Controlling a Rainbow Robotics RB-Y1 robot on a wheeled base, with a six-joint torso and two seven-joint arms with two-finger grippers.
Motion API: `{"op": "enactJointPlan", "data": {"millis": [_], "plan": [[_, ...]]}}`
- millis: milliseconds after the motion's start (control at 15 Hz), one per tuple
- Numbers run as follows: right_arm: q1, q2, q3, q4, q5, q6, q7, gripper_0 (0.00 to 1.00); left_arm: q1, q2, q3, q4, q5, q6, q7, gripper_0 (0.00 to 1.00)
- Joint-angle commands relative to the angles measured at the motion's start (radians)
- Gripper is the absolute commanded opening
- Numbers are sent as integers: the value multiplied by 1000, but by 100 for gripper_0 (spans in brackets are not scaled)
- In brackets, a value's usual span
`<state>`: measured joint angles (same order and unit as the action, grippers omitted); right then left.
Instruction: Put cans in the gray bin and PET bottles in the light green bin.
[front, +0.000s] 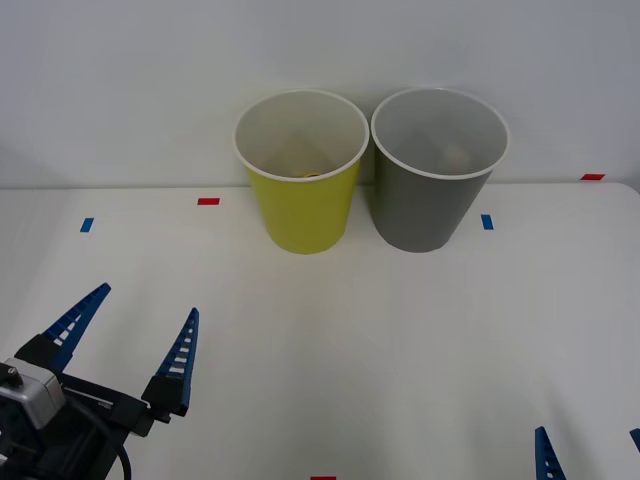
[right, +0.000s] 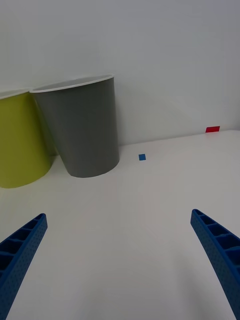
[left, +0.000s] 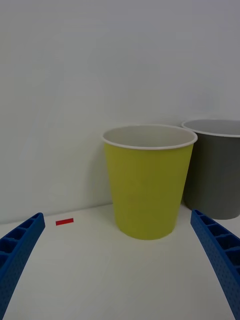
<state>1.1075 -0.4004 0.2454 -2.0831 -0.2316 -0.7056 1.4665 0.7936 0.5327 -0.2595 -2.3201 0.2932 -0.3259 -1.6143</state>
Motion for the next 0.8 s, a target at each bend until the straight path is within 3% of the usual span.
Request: {"op": "enactJointPlan", "data": {"millis": [67,400,800], "plan": [[0,0,0,0,0,0,0,100,35,-2,-43,125,-16,-189,-6,100],[0,0,0,0,0,0,0,100,133,-13,-76,231,-32,-337,-27,100],[0,0,0,0,0,0,0,100,222,-108,-70,337,-40,-449,-159,100]]}}
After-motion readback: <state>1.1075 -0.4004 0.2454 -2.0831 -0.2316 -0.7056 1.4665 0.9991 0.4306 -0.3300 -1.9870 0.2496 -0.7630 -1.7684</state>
